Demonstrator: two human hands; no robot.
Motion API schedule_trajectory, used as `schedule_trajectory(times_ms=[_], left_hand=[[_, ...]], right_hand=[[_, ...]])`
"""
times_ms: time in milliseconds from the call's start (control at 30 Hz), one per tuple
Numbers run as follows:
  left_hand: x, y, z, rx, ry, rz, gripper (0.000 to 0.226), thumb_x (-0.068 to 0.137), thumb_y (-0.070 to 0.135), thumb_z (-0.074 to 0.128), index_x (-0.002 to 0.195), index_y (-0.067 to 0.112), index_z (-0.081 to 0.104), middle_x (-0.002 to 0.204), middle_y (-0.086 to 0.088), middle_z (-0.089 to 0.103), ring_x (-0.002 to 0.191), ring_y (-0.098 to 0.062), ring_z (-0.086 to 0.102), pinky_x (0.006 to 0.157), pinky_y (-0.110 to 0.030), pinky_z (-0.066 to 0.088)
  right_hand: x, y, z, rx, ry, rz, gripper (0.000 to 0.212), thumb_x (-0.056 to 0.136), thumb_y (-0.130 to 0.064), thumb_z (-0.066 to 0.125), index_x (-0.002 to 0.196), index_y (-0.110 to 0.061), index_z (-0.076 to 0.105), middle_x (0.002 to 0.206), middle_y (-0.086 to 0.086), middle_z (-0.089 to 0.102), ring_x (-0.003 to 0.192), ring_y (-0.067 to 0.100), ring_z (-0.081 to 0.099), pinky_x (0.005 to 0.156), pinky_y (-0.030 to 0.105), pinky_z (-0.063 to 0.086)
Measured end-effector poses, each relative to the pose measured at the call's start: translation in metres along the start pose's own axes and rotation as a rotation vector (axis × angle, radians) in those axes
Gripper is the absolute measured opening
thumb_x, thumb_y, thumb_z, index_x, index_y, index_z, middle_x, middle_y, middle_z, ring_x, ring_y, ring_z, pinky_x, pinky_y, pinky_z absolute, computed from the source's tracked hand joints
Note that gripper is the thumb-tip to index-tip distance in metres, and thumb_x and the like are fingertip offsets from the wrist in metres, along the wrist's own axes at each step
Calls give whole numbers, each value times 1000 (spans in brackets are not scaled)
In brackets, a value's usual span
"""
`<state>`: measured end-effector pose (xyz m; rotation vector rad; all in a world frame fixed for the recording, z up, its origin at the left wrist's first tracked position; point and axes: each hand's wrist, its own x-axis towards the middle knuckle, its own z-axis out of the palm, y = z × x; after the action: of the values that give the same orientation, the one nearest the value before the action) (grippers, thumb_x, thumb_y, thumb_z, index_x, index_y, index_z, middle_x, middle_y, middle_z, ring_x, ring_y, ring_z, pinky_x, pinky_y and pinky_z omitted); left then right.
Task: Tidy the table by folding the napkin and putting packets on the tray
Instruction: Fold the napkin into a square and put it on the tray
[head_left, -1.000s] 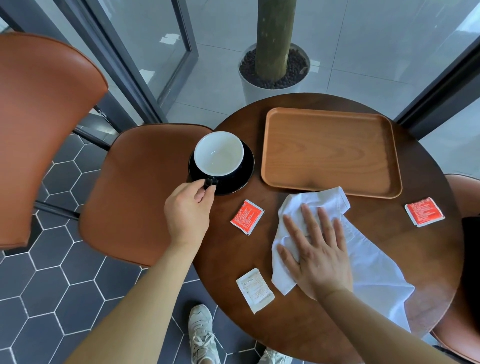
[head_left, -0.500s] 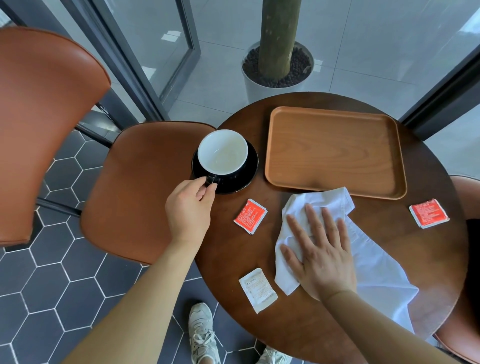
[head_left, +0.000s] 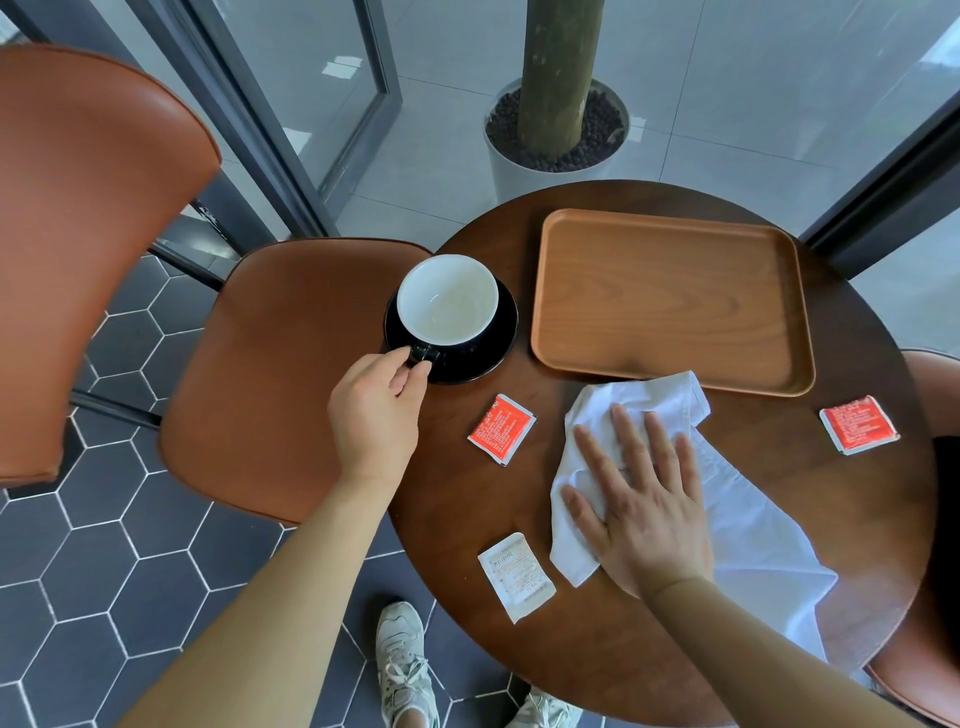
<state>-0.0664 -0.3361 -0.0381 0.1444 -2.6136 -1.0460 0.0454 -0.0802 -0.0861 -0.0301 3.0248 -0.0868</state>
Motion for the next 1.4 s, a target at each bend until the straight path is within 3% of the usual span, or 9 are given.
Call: schedule_trajectory(times_ms=[667,833,967,1000,1067,1133,1200,1300,1400], left_hand=[[-17,-12,-4,36,-69,-97,30,88,20,73,116,9,70,100,-5,68,89,-19,66,79,-41,58],[-42,-9,-4,95,-108,-83,25,87,16,72,111,11,70,102,-3,66,92,-20,64,76,-34,54],[-74,9,-4,89,-218,-26,23,85,14,73,108,12,72,103,-3,68,92,-19,65,74,-33,57],[-80,16,-2,94,-258,5,23,85,17,74,108,13,72,105,-4,68,94,-18,66,75,-30,57],[-89,32,4,97,-335,76,25,86,20,74,109,12,71,108,-5,69,98,-19,66,76,-26,55],[-93,50,12,58,-406,127,30,86,22,74,114,13,69,112,-6,68,103,-21,65,79,-29,57],[-90,69,22,27,-484,162,38,88,27,72,124,16,65,118,-3,65,111,-21,61,85,-30,54],[-87,94,42,65,-603,244,55,86,44,71,133,19,57,117,-1,58,110,-22,54,85,-31,48],[-87,113,61,361,-649,408,55,84,57,66,125,21,57,115,-3,54,100,-25,52,81,-37,48]], right_hand=[[1,2,8,-17,54,-3,70,96,-70,24,158,-40,9,168,4,11,155,31,1,122,58,12],[1,0,4,2,19,-9,69,96,-70,20,158,-41,8,169,3,10,155,31,0,122,58,12],[0,-1,-11,80,-74,-4,69,94,-75,14,156,-47,2,169,-4,-1,154,25,-12,124,55,4],[1,0,-18,158,-72,-11,67,95,-75,16,156,-49,6,169,-6,1,155,22,-10,124,54,3],[-4,7,-34,403,21,22,61,97,-68,30,154,-44,26,166,-6,21,154,20,12,124,52,11],[-18,23,-47,510,220,117,53,98,-55,47,146,-31,46,153,-3,45,141,21,40,118,51,32],[-35,47,-56,479,325,254,47,95,-46,57,137,-24,56,140,-1,57,126,23,50,102,47,48],[-57,84,-61,359,177,487,48,91,-45,64,133,-22,59,131,4,62,115,32,55,91,45,52],[-67,100,-59,253,-40,558,49,89,-49,66,130,-22,61,118,4,64,105,33,58,88,44,50]])
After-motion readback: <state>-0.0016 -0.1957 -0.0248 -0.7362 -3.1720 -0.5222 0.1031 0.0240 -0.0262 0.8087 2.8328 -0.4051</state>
